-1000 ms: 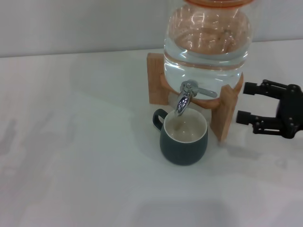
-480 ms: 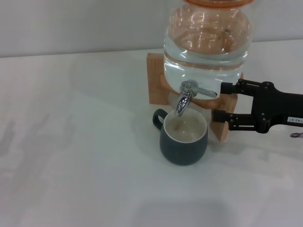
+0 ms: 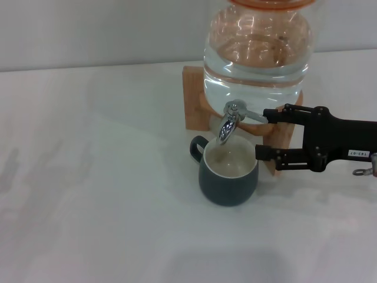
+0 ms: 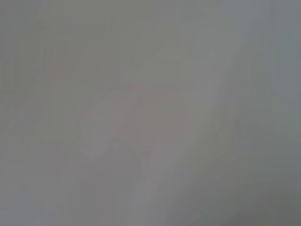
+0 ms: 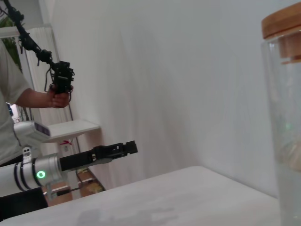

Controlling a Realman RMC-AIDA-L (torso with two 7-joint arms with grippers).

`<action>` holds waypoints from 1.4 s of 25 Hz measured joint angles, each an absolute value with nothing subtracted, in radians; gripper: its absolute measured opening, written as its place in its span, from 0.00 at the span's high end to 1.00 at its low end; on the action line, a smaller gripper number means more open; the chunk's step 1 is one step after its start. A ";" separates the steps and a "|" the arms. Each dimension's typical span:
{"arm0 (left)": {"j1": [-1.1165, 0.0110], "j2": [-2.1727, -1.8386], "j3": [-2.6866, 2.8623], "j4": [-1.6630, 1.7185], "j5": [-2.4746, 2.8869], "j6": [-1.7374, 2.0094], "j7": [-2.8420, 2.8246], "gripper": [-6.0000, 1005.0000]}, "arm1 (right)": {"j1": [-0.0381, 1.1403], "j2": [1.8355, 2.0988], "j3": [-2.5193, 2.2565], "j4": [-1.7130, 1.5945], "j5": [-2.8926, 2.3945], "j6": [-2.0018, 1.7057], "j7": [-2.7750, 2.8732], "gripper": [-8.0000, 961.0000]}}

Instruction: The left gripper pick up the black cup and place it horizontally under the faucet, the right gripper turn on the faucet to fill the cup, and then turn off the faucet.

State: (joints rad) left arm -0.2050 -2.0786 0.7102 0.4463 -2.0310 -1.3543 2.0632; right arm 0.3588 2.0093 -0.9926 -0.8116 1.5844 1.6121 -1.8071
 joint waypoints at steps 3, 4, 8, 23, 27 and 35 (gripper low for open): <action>-0.206 -2.078 0.710 0.446 -2.031 -1.354 2.063 0.48 | 0.360 2.009 -0.996 -0.812 1.584 1.621 -1.807 0.13; -0.207 -2.078 0.710 0.446 -2.031 -1.353 2.063 0.48 | 0.360 2.009 -0.997 -0.812 1.584 1.627 -1.807 0.13; -0.209 -2.079 0.710 0.446 -2.031 -1.353 2.063 0.49 | 0.360 2.008 -0.997 -0.812 1.584 1.648 -1.806 0.13; -0.212 -2.079 0.710 0.446 -2.027 -1.357 2.064 0.49 | 0.364 2.008 -1.035 -0.815 1.584 1.691 -1.801 0.13; -0.210 -2.079 0.710 0.446 -2.026 -1.358 2.064 0.49 | 0.364 2.008 -1.036 -0.816 1.584 1.691 -1.801 0.13; -0.201 -2.079 0.710 0.446 -2.027 -1.357 2.076 0.49 | 0.350 2.007 -1.028 -0.819 1.596 1.731 -1.800 0.13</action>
State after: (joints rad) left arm -0.2007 -2.0785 0.7102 0.4464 -2.0266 -1.3574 2.0758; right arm 0.3501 2.0073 -1.0281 -0.8193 1.5956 1.7307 -1.8002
